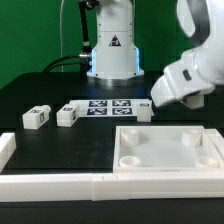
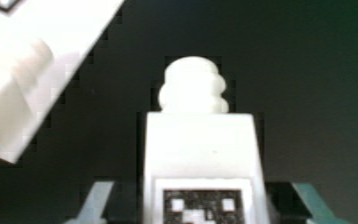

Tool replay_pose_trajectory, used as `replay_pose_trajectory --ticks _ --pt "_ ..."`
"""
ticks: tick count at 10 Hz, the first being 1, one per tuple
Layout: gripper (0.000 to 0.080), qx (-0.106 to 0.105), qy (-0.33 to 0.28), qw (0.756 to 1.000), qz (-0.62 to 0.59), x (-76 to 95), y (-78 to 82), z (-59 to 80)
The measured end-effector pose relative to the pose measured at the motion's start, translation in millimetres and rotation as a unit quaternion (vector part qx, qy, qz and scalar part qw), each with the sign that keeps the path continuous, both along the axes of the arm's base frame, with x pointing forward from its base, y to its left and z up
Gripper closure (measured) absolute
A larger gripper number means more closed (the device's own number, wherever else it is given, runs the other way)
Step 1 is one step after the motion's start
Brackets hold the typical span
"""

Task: Assemble one leg

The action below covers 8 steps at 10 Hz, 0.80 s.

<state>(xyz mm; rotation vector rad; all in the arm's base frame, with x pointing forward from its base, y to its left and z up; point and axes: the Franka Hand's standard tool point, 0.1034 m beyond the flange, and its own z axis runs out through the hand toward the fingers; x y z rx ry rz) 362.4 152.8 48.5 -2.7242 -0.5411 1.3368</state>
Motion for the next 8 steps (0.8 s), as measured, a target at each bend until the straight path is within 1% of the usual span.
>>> replay_pose_trajectory --ticks 1,2,3,4,5,6,8 --pt "0.0512 -0.005 0.005 1.0 -0.002 5.9 -3.3 16.3" --pt "0.0512 -0.005 0.002 1.0 -0.005 12.5 -5.3 25.1" --pt "0.0512 -0.004 -0.009 1.0 -0.008 18.1 -6.9 31.7" --pt "0.0512 -0.004 -0.009 1.0 -0.007 15.7 -6.3 29.1" --pt "0.0512 0.006 -0.053 0.998 -0.014 25.3 -4.5 22.2" --pt "0.0512 0.014 -0.112 0.993 -0.024 31.9 -6.3 22.2" --pt "0.0512 0.032 -0.225 0.973 -0.034 36.2 -13.1 22.3"
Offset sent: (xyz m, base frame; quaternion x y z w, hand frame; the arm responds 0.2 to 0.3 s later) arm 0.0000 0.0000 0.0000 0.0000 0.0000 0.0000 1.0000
